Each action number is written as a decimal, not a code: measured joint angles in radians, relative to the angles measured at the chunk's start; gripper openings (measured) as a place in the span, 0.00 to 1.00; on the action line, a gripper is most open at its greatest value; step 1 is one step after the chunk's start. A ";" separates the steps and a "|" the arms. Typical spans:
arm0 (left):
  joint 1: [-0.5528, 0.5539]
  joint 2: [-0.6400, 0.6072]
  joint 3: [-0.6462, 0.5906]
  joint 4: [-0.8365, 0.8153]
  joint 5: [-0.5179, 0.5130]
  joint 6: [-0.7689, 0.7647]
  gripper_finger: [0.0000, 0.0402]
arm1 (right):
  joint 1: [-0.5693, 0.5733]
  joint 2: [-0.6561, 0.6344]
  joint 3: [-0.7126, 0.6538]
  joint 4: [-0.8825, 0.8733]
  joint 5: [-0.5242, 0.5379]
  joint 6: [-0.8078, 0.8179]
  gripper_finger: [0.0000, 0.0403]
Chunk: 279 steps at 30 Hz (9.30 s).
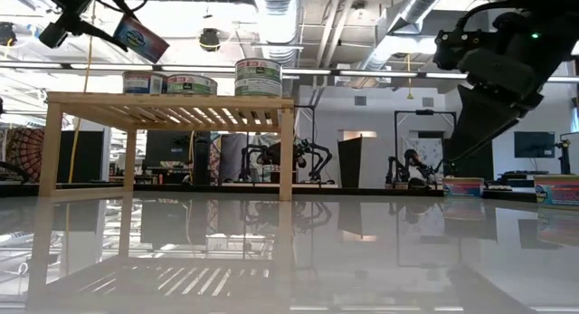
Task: Stack canned seafood by type on shelf
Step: Stack the blue tuna can on top of the bottom blue tuna can on the shelf, then adjust the stacked blue tuna cans on the shelf
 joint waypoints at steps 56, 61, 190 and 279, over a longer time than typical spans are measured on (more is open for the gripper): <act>0.094 -0.003 -0.152 0.179 -0.002 -0.221 0.51 | -0.082 0.000 0.000 0.020 -0.015 -0.081 0.43; 0.093 -0.003 -0.152 0.177 -0.003 -0.195 0.51 | -0.081 0.000 0.000 0.020 -0.015 -0.098 0.43; 0.005 -0.005 -0.017 0.047 -0.058 0.218 0.64 | -0.021 0.000 0.000 0.013 -0.015 -0.071 0.43; 0.134 0.559 0.352 -0.687 -0.206 0.060 0.35 | -0.022 0.000 0.000 0.013 0.024 -0.069 0.43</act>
